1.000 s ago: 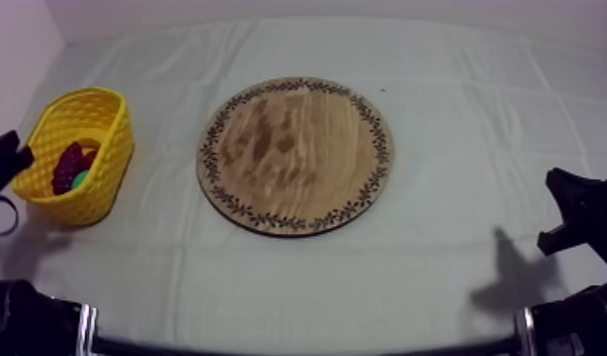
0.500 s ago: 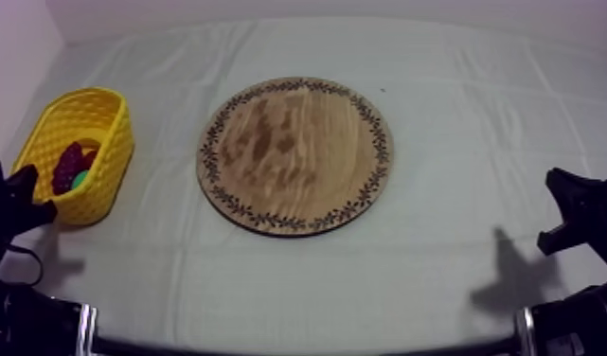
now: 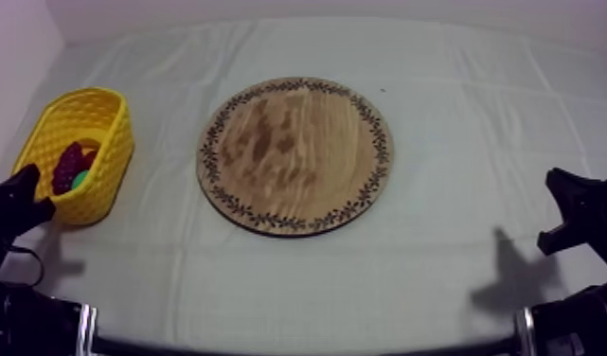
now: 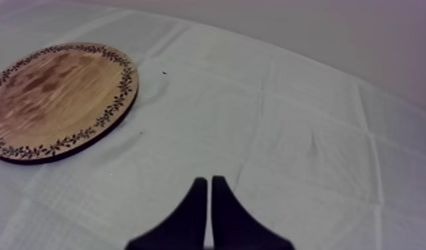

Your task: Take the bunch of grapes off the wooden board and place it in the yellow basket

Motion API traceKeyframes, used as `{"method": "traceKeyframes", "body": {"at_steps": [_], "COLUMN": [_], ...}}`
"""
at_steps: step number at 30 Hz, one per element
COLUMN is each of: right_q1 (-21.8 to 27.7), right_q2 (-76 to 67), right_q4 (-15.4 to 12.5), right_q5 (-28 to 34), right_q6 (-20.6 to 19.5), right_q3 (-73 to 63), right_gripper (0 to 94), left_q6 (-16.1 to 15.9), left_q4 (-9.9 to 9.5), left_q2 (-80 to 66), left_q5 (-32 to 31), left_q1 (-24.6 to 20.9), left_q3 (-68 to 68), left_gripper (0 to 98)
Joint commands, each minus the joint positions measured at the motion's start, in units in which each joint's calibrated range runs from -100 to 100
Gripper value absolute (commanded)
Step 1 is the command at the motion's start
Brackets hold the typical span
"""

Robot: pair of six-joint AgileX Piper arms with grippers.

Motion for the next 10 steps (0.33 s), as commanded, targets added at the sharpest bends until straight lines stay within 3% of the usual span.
{"method": "traceKeyframes", "body": {"at_steps": [1, 10], "right_q1": [0.02, 0.02], "right_q2": [-0.01, -0.01], "right_q4": [0.01, 0.01], "right_q5": [0.0, 0.0], "right_q6": [-0.01, -0.01], "right_q3": [-0.03, -0.03], "right_gripper": [0.4, 0.4], "left_q6": [0.1, 0.34], "left_q4": [0.05, 0.07], "left_q2": [-0.04, -0.04], "left_q5": [0.07, 0.12], "left_q1": [0.03, 0.03], "left_q3": [0.04, 0.04], "left_gripper": [0.0, 0.0]}}
